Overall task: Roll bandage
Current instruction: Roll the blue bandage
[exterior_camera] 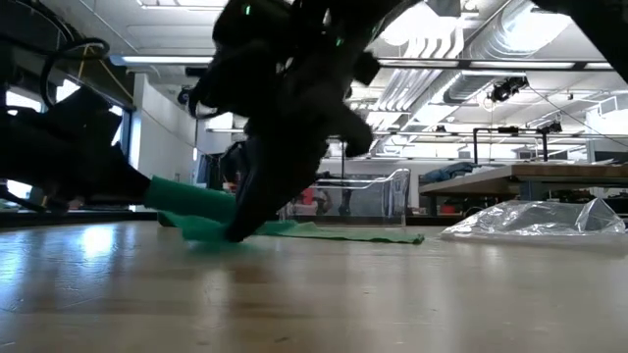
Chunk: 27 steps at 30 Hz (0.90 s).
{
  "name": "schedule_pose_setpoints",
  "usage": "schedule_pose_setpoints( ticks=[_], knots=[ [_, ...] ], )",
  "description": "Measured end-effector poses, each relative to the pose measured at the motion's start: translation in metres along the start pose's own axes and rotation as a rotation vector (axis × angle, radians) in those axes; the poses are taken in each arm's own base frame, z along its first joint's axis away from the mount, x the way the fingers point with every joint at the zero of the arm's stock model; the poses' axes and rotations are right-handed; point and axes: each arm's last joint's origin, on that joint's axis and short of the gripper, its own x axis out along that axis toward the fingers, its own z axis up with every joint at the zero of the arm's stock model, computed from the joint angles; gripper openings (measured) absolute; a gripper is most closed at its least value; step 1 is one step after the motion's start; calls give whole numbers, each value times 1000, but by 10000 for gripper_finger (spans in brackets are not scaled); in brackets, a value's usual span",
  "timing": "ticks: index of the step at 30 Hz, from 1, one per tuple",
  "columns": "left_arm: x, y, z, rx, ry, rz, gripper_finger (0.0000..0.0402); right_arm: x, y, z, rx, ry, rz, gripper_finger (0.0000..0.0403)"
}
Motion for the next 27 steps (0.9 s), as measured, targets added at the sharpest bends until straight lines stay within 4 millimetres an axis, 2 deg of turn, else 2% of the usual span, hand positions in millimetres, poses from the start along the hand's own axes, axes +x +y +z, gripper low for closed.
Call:
schedule_pose_setpoints(
  ticks=[7,14,19,27],
  knots=[
    [0,5,-2,16,5,22,14,-1,35,13,1,17,26,1],
    [-1,-18,4,102,-13,-2,4,-3,38,20,27,15,-152,1],
    [-1,-33,8,162,-23,-15,3,-21,39,29,33,-19,-244,0],
    [-1,-41,11,198,-26,-24,1,-54,49,41,25,-43,-392,0]
  ],
)
